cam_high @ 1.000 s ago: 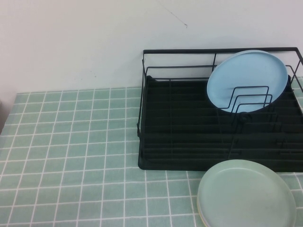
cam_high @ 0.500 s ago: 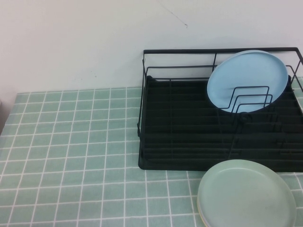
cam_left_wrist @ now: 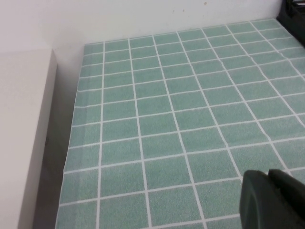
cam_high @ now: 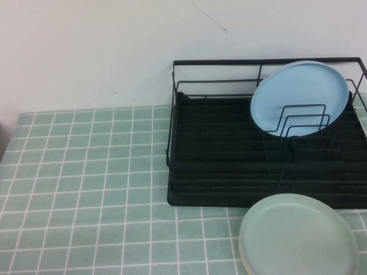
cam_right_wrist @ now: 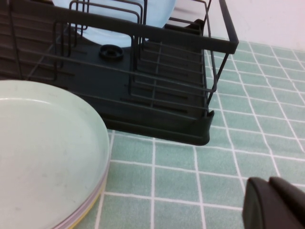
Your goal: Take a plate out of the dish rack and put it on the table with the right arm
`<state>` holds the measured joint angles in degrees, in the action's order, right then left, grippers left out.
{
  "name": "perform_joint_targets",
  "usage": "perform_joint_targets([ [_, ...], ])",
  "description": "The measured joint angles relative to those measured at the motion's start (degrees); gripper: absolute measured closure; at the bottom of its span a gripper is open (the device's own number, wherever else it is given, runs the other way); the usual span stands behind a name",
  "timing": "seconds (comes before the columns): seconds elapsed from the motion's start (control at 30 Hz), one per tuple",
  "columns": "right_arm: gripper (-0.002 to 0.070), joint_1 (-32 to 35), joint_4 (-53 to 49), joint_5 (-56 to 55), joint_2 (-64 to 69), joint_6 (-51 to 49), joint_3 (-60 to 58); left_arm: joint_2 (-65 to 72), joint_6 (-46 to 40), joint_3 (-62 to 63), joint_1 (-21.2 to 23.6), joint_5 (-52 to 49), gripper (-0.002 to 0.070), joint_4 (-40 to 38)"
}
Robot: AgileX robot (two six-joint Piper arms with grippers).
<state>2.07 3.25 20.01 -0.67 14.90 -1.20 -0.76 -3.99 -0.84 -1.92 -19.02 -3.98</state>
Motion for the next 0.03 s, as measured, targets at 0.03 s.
perform_joint_targets([
  [0.03, 0.0678, 0.00, 0.00, 0.00, 0.00, 0.00, 0.00, 0.00, 0.00, 0.00, 0.00, 0.00, 0.0678, 0.00],
])
